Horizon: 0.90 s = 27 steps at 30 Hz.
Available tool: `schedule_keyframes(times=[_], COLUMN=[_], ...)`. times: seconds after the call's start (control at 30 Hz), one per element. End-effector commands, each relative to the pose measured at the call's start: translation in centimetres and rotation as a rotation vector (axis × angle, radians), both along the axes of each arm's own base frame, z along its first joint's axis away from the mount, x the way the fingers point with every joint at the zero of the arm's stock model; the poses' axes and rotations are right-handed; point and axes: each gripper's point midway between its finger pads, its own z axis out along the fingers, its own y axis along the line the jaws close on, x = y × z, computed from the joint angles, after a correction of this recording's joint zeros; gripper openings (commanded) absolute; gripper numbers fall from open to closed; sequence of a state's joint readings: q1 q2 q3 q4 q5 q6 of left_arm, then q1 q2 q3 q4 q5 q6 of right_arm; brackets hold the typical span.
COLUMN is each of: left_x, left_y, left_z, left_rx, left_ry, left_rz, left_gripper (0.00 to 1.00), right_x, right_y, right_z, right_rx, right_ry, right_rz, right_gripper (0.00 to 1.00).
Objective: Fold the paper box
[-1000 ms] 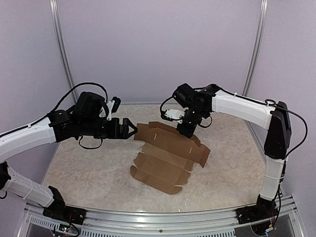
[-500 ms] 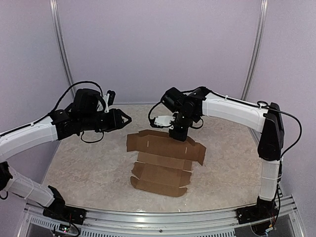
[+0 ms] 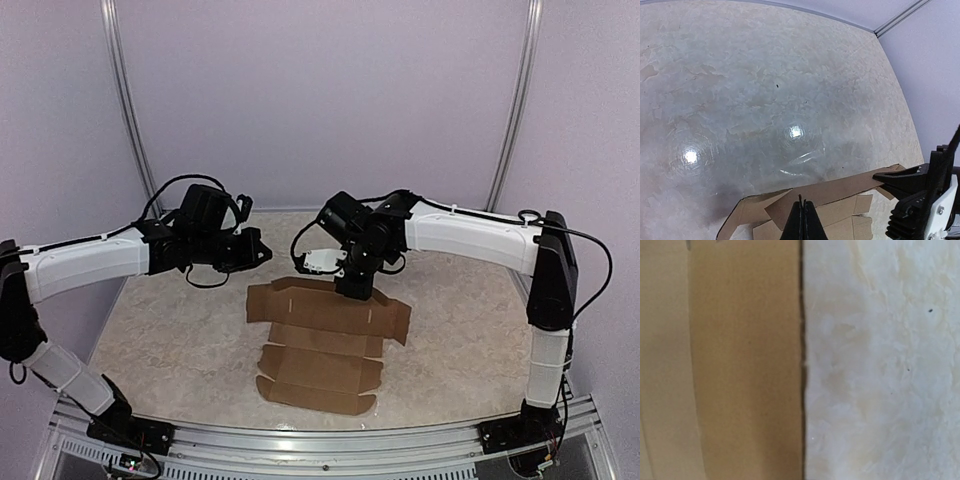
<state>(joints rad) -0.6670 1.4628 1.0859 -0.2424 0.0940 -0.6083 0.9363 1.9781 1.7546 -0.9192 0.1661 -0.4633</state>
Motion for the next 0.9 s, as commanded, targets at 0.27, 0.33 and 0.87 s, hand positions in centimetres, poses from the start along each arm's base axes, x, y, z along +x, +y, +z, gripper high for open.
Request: schedule_keyframes(times=[0.27,0.33,0.87], left_x=[-0.4,-0.8,-2.4], left_y=[-0.6,-1.2,-4.4], left_z=[-3.6,-3.8,-4.7], left_rx=[0.105,0.11,0.074], left_ry=[0.073,0.073,0.093], left_rz=[-0.022,-0.042,-0.117], left_gripper=[0.0,0.0,0.0], right_x=[-0.6,-0.5,-0.9], right_y=[1.1,1.3,1.9], right_z=[2.6,2.8,3.7], right_rx=[0.099,0.108,0.206], right_ry=[-0.056,-0.062,-0.047], right_rz=[-0.011,-0.012,-0.049], right_gripper=[0.0,0.0,0.0])
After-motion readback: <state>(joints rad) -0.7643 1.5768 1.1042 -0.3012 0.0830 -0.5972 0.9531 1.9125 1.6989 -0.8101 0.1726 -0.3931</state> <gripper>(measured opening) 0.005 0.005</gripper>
